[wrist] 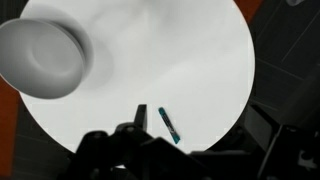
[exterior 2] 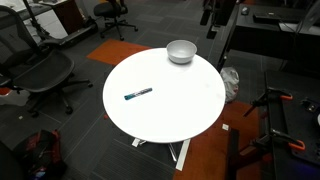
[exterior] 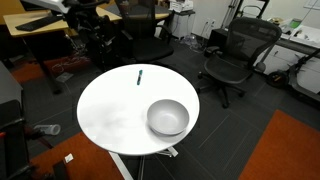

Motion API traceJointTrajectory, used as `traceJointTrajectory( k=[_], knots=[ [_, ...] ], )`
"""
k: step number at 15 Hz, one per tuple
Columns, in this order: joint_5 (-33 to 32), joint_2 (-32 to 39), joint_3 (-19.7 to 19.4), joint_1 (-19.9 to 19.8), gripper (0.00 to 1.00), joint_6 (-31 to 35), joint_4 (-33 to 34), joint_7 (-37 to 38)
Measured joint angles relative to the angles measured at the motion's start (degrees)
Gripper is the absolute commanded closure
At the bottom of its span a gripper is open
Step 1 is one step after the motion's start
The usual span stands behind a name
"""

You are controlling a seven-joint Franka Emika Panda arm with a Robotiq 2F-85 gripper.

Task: Pick the pen on the table and put it in the bowl

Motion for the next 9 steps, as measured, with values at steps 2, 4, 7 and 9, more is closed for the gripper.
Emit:
traceJointTrajectory(
  k=[2, 4, 7, 9],
  knots=[
    [-0.05, 3.24, 1.4, 0.63, 0.0, 2.98, 1.16, -1.52],
    [-1.37, 7.17, 2.7, 0.81, 0.0, 6.1, 2.9, -2.65],
    [-2.97, 13.52, 4.46, 0.79, 0.0, 9.48, 6.52, -3.32],
    [-3.16, 17.77, 5.42, 0.64, 0.0, 10.05, 9.81, -4.62]
  ],
)
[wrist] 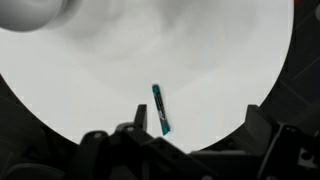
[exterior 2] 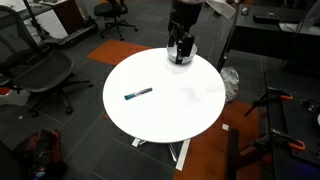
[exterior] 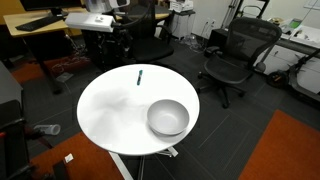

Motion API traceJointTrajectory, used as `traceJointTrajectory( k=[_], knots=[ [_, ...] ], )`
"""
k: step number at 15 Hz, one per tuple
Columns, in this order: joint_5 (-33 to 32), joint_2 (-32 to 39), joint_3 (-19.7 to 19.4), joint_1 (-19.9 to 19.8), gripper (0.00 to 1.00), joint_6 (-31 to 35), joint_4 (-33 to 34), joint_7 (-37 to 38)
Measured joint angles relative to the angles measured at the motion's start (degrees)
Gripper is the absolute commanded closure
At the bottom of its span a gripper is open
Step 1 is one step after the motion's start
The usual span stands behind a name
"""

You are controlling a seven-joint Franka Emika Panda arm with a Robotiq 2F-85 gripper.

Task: Pick the pen on the table and put it in the bowl

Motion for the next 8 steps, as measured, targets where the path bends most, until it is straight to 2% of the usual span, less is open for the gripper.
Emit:
traceJointTrajectory(
  k=[8],
  knots=[
    [-3.77, 14.65, 3.02, -2.05, 0.0, -0.22, 13.47, -2.88]
  ],
)
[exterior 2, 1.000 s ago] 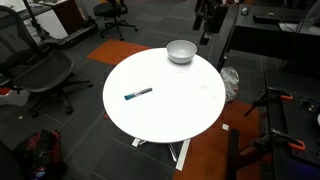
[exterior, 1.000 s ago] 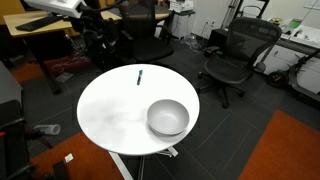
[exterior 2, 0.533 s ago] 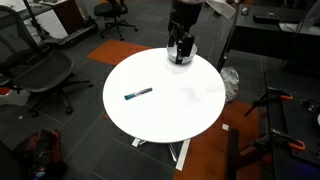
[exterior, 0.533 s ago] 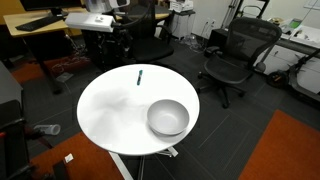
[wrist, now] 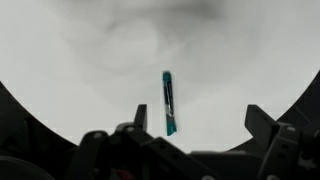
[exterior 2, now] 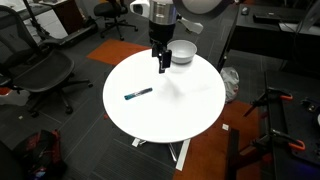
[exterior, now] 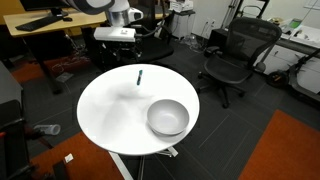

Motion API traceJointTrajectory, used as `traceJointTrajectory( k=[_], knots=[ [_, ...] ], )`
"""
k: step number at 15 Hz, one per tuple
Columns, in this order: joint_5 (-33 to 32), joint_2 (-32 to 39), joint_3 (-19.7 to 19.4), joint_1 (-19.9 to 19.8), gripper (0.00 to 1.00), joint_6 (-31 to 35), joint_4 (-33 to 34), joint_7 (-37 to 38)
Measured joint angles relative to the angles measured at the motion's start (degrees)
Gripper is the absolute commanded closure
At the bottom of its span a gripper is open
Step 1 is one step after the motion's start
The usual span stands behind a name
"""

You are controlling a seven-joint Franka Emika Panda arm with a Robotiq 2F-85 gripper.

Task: Pick the pen on the table and put it in the bowl

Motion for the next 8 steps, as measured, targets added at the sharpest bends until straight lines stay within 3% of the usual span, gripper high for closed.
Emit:
traceJointTrajectory(
  k=[8],
  knots=[
    [-4.34, 10.56, 2.21, -0.51, 0.0, -0.67, 9.95, -0.11]
  ],
)
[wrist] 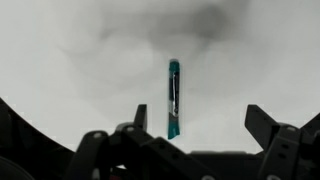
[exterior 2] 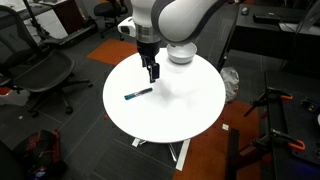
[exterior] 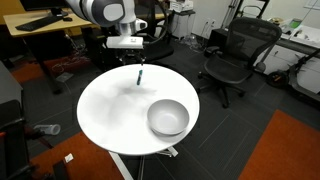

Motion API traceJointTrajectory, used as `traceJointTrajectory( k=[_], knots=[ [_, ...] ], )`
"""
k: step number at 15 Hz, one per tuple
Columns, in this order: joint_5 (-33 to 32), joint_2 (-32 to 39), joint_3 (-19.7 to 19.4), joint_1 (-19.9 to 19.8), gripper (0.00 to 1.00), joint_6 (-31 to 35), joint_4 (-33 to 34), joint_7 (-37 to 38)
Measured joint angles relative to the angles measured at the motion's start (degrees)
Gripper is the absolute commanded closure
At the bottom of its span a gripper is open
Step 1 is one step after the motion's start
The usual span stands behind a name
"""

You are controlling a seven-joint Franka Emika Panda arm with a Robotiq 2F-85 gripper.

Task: Pick the pen on the table and put it in the bowl

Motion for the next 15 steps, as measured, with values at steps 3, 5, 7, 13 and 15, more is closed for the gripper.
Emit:
traceJointTrajectory(
  k=[3, 5, 7, 13, 15],
  knots=[
    [-1.01, 2.91, 0.28, -0.02, 0.0, -0.29, 3.18, 0.0],
    [-1.3, 4.79, 0.4, -0.03, 0.0, -0.94, 5.28, 0.0],
    [-1.31, 6.7, 0.54, -0.03, 0.0, -2.14, 7.44, -0.01],
    [-1.52, 11.92, 1.21, 0.04, 0.0, -5.11, 13.28, -0.04],
    [-1.6, 13.34, 1.46, 0.09, 0.0, -5.12, 14.64, -0.04]
  ],
)
